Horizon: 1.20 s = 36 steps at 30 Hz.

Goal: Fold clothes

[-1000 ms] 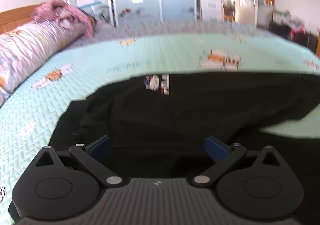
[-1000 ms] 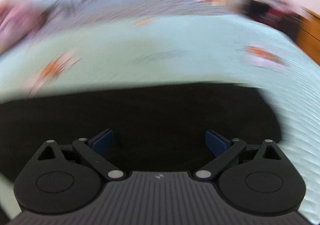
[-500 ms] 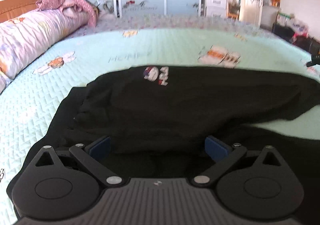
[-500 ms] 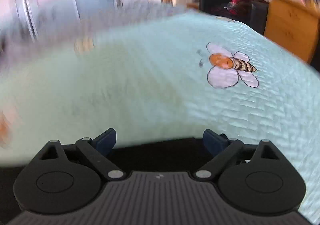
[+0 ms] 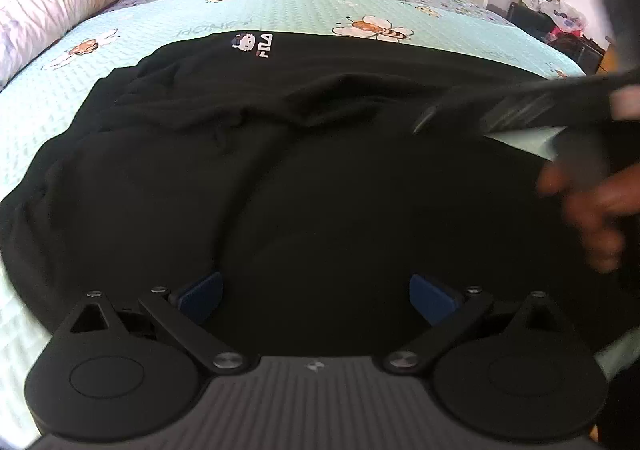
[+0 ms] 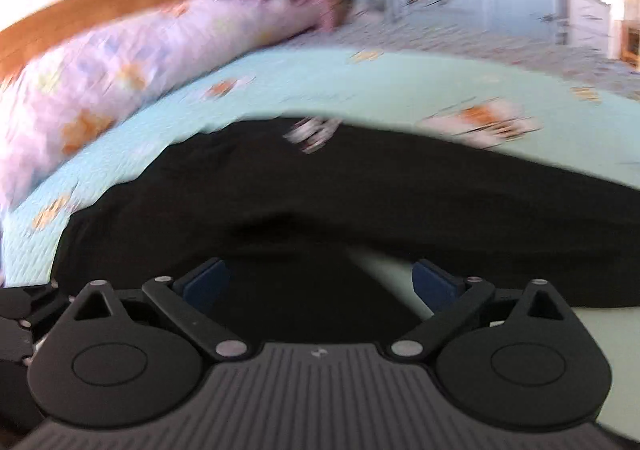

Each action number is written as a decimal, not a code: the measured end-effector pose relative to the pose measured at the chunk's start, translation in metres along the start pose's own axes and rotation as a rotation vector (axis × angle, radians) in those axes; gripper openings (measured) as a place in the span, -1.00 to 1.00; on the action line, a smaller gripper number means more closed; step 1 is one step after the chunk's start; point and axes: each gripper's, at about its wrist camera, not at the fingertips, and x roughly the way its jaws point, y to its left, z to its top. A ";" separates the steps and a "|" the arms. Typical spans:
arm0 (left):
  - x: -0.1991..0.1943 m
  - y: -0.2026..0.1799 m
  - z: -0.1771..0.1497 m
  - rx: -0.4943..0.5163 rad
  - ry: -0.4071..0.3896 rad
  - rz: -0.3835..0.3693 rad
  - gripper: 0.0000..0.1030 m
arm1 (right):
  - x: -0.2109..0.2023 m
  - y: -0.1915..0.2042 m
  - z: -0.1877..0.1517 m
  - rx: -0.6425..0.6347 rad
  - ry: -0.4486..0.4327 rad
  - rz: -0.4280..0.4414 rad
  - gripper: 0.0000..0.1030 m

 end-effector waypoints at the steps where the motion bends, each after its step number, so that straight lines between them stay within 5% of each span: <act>1: -0.006 0.001 -0.005 0.002 0.000 0.000 0.99 | -0.003 0.003 -0.007 -0.005 0.007 -0.006 0.93; 7: -0.035 0.014 -0.023 -0.040 -0.024 -0.002 0.99 | -0.023 0.024 -0.049 -0.037 0.049 -0.041 0.99; 15: -0.052 0.041 0.008 -0.042 -0.155 0.088 0.99 | -0.047 0.038 -0.068 0.005 0.045 -0.076 0.99; 20: -0.003 0.078 0.008 -0.139 -0.011 0.181 0.97 | -0.061 0.045 -0.074 0.046 0.033 -0.095 0.99; 26: -0.017 0.065 -0.012 -0.097 -0.016 0.180 0.99 | -0.067 0.051 -0.086 -0.004 0.027 -0.125 0.99; 32: -0.039 0.063 -0.016 -0.099 -0.075 0.123 0.99 | -0.105 0.022 -0.099 0.072 0.095 -0.139 0.99; 36: -0.037 0.073 0.017 -0.040 -0.142 0.166 0.99 | -0.136 -0.007 -0.089 0.108 -0.030 -0.234 0.99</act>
